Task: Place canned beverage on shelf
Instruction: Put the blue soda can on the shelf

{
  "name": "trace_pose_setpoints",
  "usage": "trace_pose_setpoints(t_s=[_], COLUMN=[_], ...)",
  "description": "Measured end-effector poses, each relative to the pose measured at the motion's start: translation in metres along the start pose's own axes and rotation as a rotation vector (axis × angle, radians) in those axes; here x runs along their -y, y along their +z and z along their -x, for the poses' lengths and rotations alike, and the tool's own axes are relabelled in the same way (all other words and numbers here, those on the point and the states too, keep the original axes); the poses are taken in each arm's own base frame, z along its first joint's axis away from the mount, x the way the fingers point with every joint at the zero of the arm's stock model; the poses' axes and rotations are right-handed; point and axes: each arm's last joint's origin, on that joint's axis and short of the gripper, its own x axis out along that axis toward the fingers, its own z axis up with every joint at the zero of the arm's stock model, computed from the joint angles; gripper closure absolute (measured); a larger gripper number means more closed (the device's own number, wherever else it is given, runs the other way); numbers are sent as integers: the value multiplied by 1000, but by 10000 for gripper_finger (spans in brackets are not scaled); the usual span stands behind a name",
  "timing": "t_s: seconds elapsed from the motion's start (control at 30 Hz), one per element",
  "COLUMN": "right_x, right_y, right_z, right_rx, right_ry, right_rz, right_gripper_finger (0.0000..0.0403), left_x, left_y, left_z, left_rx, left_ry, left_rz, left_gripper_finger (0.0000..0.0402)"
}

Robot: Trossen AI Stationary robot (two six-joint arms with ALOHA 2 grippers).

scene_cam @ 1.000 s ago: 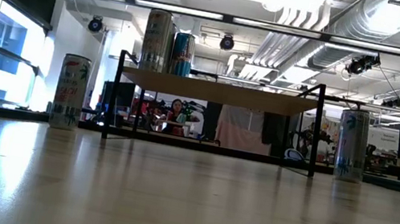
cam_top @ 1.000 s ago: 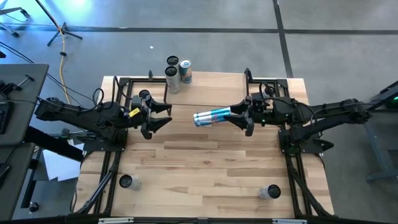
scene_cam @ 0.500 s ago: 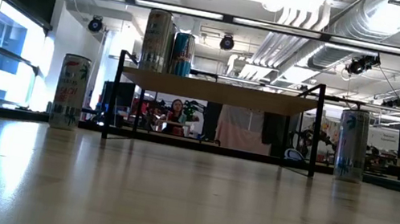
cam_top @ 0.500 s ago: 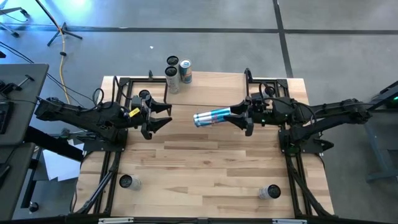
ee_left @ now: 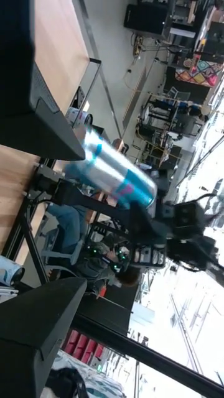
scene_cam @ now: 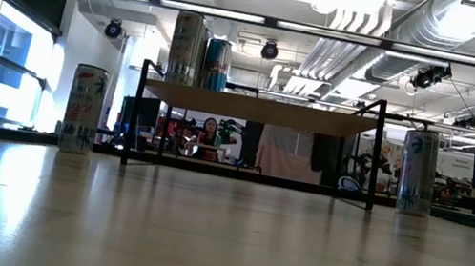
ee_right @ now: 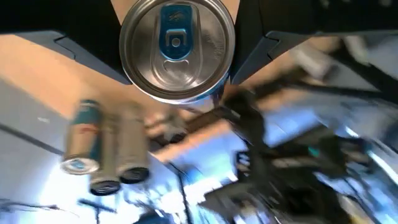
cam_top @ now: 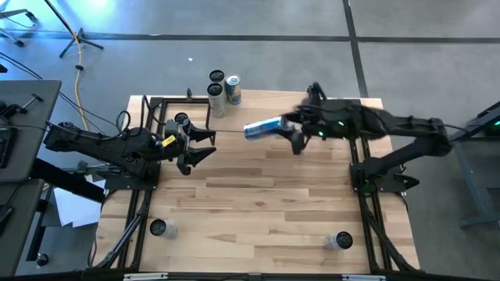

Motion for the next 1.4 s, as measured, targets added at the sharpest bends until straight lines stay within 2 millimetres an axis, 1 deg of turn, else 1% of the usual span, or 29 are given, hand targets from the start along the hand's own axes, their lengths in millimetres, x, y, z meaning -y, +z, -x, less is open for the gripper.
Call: trace_pose_setpoints(t_s=[0.1, 0.27, 0.4, 0.5, 0.67, 0.8, 0.9, 1.4], right_x=[5, 23, 42, 57, 74, 83, 87, 87], right_y=[17, 32, 36, 38, 37, 31, 28, 32], right_z=[-19, -61, -93, -114, -135, -143, -144, -146], right_rx=[-132, -308, -429, -492, -600, -666, -681, -644], right_ry=[-122, -297, -395, -426, -448, -446, -448, -461], right_rz=[49, 64, 56, 33, 3, -28, -50, -42], right_gripper_finger=[171, 171, 171, 171, 171, 171, 171, 171], left_x=[0, 0, 0, 0, 0, 0, 0, 0], left_y=[0, 0, 0, 0, 0, 0, 0, 0], left_z=[0, 0, 0, 0, 0, 0, 0, 0], left_rx=[0, -1, 0, 0, 0, 0, 0, 0], left_ry=[0, 0, 1, 2, 2, 3, 3, 3], left_rz=[1, 1, 1, 0, 1, 1, 1, 0], left_gripper_finger=[106, 106, 106, 106, 106, 106, 106, 106])
